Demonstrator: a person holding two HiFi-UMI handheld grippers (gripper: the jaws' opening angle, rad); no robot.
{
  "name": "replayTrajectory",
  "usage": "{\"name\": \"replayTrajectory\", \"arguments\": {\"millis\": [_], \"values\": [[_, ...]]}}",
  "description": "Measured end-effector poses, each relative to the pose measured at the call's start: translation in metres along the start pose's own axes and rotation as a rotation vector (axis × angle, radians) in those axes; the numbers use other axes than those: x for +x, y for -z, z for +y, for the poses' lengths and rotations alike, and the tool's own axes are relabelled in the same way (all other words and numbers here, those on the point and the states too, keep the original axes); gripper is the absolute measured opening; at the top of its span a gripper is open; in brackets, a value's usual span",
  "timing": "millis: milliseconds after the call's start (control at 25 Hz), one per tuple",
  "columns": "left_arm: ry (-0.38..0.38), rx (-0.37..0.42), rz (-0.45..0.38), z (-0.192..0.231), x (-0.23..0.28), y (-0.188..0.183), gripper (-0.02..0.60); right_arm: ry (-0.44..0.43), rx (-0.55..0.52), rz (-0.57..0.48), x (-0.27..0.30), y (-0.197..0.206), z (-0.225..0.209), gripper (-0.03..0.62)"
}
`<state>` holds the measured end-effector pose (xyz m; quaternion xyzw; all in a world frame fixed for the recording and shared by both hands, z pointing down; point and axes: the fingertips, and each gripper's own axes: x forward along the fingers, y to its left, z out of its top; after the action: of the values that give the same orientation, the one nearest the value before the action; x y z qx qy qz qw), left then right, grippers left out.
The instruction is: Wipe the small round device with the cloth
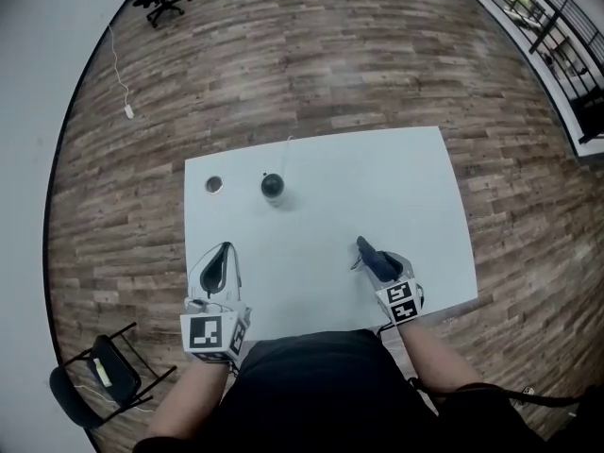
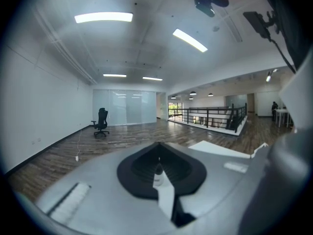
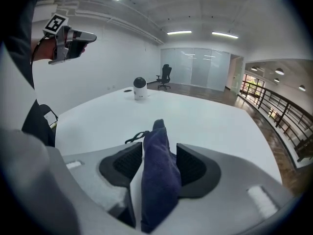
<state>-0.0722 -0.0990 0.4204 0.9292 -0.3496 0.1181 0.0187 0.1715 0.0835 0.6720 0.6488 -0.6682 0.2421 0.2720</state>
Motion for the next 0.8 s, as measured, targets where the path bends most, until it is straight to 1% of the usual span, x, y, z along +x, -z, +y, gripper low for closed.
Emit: {"name": "replayTrajectory", "arguments": {"millis": [160, 320, 360, 440, 480, 520, 640, 800], "values": [[-0.019, -0.001, 0.008, 0.006, 0.000, -0.002, 0.008, -0.020, -0.002, 0.032, 0.010, 0.007, 0.001, 0.218], [-0.039, -0.006, 0.009, 0.009, -0.002, -0.003, 0.008, -0.025, -0.002, 0.097, 0.016, 0.019, 0.001, 0.218], [-0.044, -0.009, 0.010, 0.010, -0.002, -0.003, 0.008, -0.025, 0.003, 0.106, 0.017, 0.021, 0.001, 0.211], [-0.051, -0.015, 0.016, 0.011, -0.003, -0.001, 0.008, -0.025, 0.013, 0.117, 0.018, 0.021, -0.001, 0.155], [-0.054, -0.017, 0.020, 0.012, -0.003, 0.000, 0.008, -0.026, 0.018, 0.121, 0.018, 0.020, -0.001, 0.141], [-0.056, -0.019, 0.025, 0.013, -0.003, 0.001, 0.008, -0.027, 0.022, 0.122, 0.019, 0.019, -0.002, 0.124], [-0.064, -0.024, 0.026, 0.015, -0.003, 0.003, 0.006, -0.034, 0.033, 0.106, 0.021, 0.010, -0.002, 0.107], [-0.088, -0.042, 0.030, 0.020, -0.005, 0.006, 0.008, -0.050, 0.016, 0.038, 0.023, -0.015, 0.001, 0.103]]}}
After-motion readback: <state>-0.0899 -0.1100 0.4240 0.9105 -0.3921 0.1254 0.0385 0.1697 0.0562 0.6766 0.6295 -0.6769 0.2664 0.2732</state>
